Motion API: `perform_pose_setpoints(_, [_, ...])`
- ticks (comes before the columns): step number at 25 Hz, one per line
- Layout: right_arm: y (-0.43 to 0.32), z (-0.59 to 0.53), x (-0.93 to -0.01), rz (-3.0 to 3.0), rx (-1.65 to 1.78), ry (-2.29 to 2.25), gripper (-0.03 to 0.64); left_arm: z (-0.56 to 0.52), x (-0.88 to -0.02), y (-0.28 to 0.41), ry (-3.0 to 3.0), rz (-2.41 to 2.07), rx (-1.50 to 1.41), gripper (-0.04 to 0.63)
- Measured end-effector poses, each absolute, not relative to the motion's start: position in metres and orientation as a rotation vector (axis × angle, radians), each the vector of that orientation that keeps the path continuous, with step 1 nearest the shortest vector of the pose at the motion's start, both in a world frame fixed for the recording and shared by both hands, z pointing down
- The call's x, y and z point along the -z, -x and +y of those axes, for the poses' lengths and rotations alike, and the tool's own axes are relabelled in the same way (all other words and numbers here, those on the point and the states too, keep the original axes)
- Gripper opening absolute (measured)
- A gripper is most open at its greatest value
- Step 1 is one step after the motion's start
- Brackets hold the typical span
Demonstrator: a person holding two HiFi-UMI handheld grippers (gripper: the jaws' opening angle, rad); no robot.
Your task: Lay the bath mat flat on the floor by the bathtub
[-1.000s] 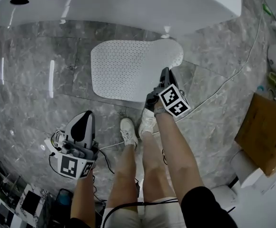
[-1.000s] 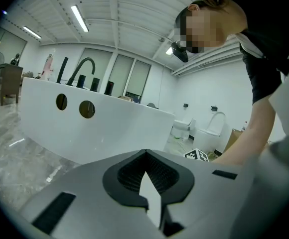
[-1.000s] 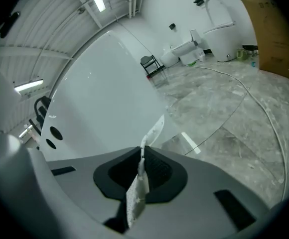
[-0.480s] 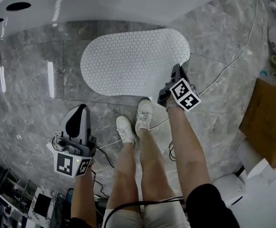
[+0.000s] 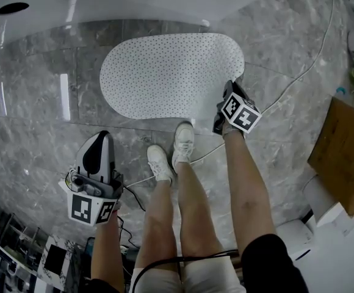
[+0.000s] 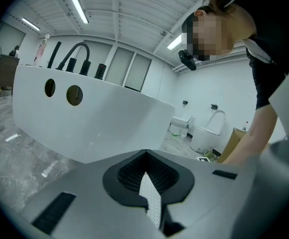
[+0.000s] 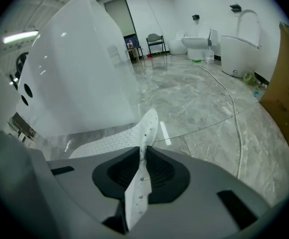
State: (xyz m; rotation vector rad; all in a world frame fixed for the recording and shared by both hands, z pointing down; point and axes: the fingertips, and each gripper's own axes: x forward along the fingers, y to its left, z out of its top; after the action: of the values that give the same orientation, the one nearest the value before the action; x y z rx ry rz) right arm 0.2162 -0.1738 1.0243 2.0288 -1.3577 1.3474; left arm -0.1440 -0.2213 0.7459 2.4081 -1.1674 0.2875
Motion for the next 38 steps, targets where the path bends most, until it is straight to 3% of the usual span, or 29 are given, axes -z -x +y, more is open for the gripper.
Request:
perform_pose_setpoints(2, [-0.231, -0.154, -1.033, -1.191, -1.303, -1.981, 0.083, -0.221, -0.746, 0.141, -2.438, -1.155, -0.324, 0.014])
perform_pose_setpoints(6, [-0.273, -0.105, -1.037, -0.854, -1.285, -2.006, 0.057, -0.217, -0.746, 0.136, -2.482, -1.119, -0.364, 0.014])
perform_pose_setpoints(12, [-0.285, -0.096, -1.024, -0.940, -1.263, -2.074, 0.057, -0.212, -0.748, 0.146, -2.433, -1.162, -0.340, 0.014])
perform_pose_setpoints(20, [-0.244, -0.155, -0.965, -1.494, -1.109, -2.028, 0.034, -0.200, -0.740, 0.148, -2.490, -1.132, -0.456, 0.014])
perform_pose_setpoints(38, [-0.119, -0.204, -0.725, -2.143, -0.744, -1.699, 0.025, -0.232, -0.640, 0.188, -2.398, -1.293, -0.344, 0.014])
